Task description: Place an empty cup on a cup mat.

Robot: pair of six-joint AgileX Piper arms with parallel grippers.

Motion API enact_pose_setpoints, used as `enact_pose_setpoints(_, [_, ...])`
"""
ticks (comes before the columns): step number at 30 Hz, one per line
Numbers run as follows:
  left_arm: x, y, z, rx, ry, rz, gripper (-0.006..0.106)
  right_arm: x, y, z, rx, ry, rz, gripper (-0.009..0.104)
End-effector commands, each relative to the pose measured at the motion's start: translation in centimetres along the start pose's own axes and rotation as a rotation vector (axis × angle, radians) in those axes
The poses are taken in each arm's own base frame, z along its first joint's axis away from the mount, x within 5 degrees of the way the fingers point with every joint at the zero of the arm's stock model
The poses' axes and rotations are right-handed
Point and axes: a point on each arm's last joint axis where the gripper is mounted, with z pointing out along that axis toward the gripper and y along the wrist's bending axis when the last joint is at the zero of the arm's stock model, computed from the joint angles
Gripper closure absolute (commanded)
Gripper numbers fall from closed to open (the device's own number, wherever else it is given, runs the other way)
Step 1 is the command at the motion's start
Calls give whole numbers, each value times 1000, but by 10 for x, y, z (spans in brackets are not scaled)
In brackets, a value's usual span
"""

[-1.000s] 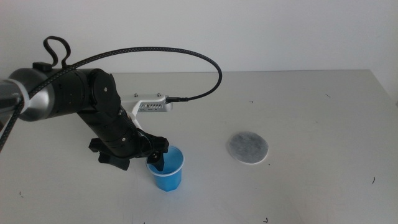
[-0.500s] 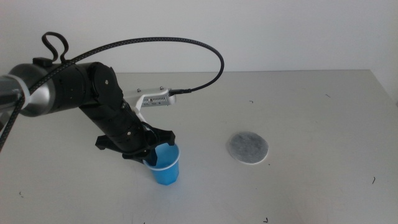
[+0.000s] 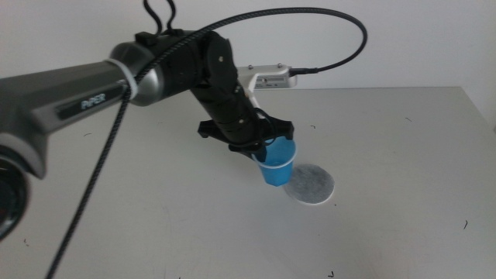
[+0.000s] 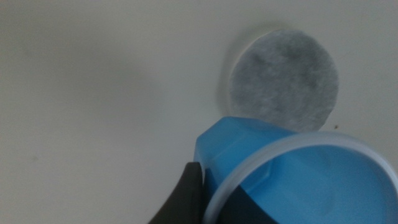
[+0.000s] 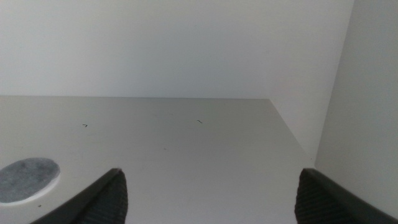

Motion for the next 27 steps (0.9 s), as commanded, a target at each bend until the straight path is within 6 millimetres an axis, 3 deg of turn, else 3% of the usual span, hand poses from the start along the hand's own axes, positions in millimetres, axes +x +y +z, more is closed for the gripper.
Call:
enact_pose_setpoints(1, [-18,-29,-23,55,-89,19,100,-12,0,-3,-2,-109,-17,1])
enact_pose_setpoints(9, [-33,-72,16,68,-77,114,100,-12,0,-3,-2,-109,-17,1])
enact_pose_setpoints(14, [-35,-77,36,66,-68,128,100,-12,0,-3,-2,-109,-17,1])
enact_pose_setpoints(20, [-35,-74,39,30,-68,149,100,-12,0,-3,-2,-109,-17,1])
enact_pose_setpoints(23, [-35,-73,39,15,-70,159,93,-12,0,-3,-2,-109,-17,1])
enact_pose_setpoints(27, [-35,-73,38,14,-66,160,71,-12,0,-3,-2,-109,-17,1])
